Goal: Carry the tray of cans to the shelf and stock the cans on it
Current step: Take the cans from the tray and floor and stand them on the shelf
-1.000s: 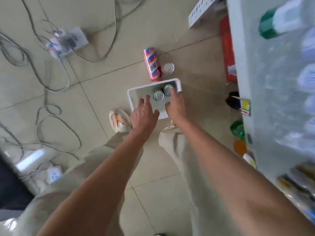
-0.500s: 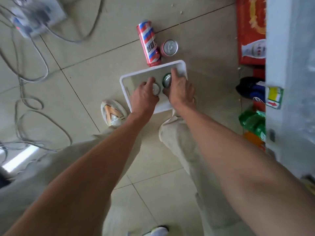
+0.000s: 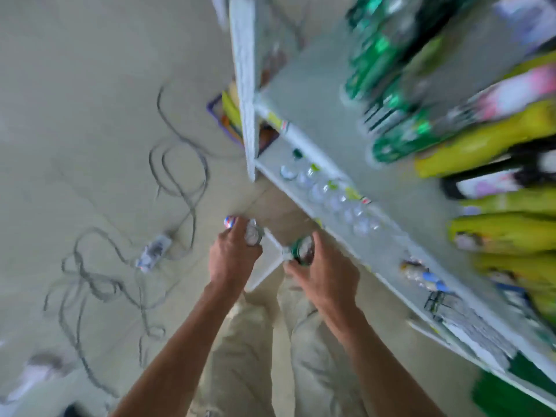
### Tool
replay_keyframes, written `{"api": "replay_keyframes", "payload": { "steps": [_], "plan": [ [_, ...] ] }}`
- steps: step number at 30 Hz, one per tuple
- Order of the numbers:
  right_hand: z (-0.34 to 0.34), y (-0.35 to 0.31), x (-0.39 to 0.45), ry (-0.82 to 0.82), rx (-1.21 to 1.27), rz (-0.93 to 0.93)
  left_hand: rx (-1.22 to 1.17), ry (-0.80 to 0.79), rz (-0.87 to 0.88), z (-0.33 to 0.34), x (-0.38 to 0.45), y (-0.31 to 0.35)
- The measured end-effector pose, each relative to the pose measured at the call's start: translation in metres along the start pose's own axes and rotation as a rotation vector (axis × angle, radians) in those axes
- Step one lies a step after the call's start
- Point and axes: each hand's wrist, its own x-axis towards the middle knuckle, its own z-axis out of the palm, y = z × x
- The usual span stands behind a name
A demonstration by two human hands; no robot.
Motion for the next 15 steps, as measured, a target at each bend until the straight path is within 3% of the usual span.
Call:
{"api": "replay_keyframes", "payload": {
  "steps": [7, 10, 15],
  "plan": [
    [-0.163, 0.03, -0.018, 0.294, -0.017, 0.077, -0.005, 0.109, 0.358, -0.111, 0.008, 0.159],
    [-0.191, 0.043, -0.001, 0.356, -0.004, 0.104, 0.016, 0.113, 0.387, -0.126, 0.03, 0.218],
    [-0.202, 0.064, 0.048, 0.312, 0.097, 0.175, 0.122, 0.066, 0.411, -0.117, 0.074, 0.271]
  ]
}}
